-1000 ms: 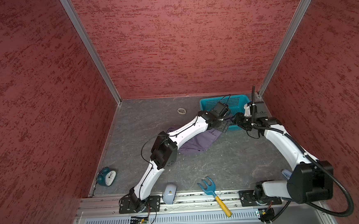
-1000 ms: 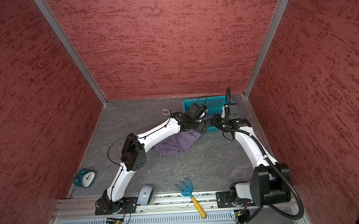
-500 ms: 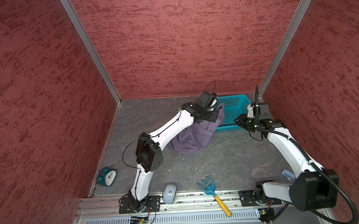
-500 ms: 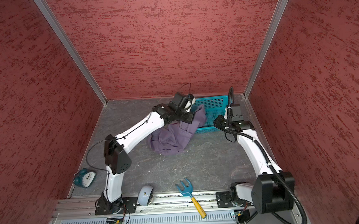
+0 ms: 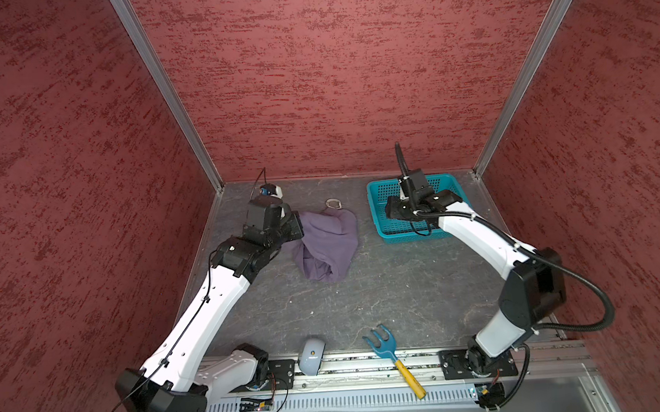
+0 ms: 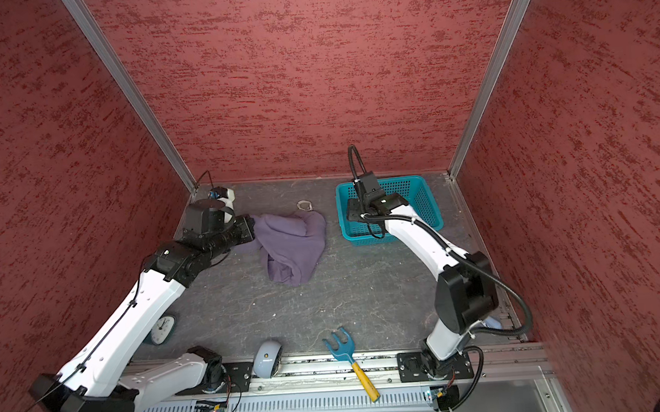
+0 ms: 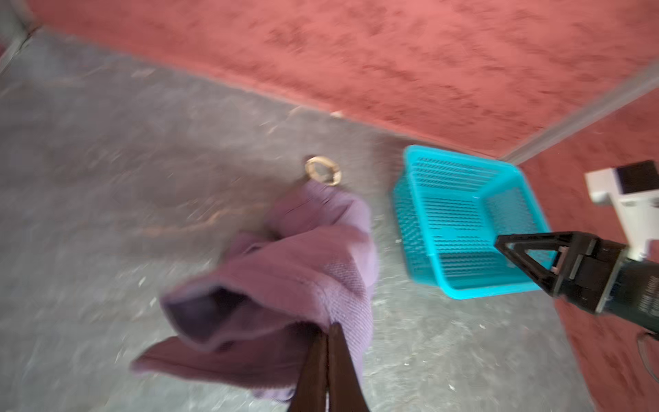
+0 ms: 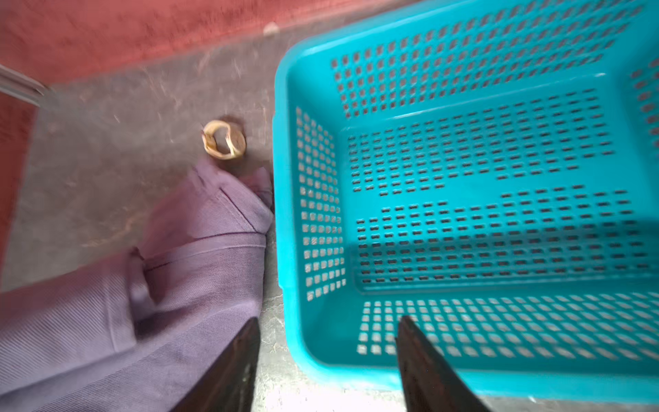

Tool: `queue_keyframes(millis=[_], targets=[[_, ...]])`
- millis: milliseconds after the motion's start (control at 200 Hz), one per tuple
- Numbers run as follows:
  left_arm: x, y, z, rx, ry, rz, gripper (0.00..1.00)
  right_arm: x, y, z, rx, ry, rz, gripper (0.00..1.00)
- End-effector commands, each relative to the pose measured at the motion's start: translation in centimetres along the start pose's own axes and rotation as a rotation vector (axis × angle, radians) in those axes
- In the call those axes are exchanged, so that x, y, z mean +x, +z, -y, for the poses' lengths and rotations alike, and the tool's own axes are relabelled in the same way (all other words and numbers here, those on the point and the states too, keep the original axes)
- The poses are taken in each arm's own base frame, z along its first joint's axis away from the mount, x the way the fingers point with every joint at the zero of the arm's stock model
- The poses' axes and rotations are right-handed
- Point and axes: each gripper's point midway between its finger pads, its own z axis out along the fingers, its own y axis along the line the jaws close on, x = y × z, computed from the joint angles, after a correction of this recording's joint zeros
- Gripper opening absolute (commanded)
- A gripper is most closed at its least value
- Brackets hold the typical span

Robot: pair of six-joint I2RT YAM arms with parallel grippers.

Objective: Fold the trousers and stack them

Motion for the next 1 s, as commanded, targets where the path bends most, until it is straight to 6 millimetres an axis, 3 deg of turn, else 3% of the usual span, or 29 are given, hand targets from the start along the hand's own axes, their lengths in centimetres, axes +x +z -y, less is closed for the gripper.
queue_keyframes(millis=[0, 30, 65, 185, 341, 586, 761, 997], targets=[[2.9, 0.6, -4.7, -0.146, -0.136, -0.060, 0.42, 0.0, 1.5, 0.1, 0.088, -0.051, -0.011, 0.66], [3.3, 0.6, -5.3, -0.154, -0.161, -0.066, 0.63, 0.3, 2.3, -0.1, 0.097, -0.061, -0.024, 0.67], [3.6, 0.6, -5.8, -0.157, -0.187, -0.068, 0.75, 0.4, 2.9, -0.4, 0.105, -0.069, -0.033, 0.68], [3.5, 0.8, -6.1, -0.145, -0.214, -0.046, 0.88, 0.9, 4.9, -0.6, 0.124, -0.089, -0.065, 0.68], [3.4, 2.1, -5.7, -0.138, -0.214, -0.063, 0.93, 0.8, 6.9, 0.1, 0.179, -0.123, -0.070, 0.58], [3.7, 4.6, -5.2, -0.135, -0.191, -0.117, 0.94, -1.7, 9.1, 3.1, 0.255, -0.093, -0.080, 0.36], [3.3, 4.8, -4.8, -0.117, -0.178, -0.114, 0.94, -4.0, 10.2, 5.8, 0.306, -0.063, -0.083, 0.31], [3.5, 4.1, -5.0, -0.113, -0.157, -0.111, 0.94, -7.7, 10.1, 6.5, 0.335, -0.115, -0.024, 0.29]])
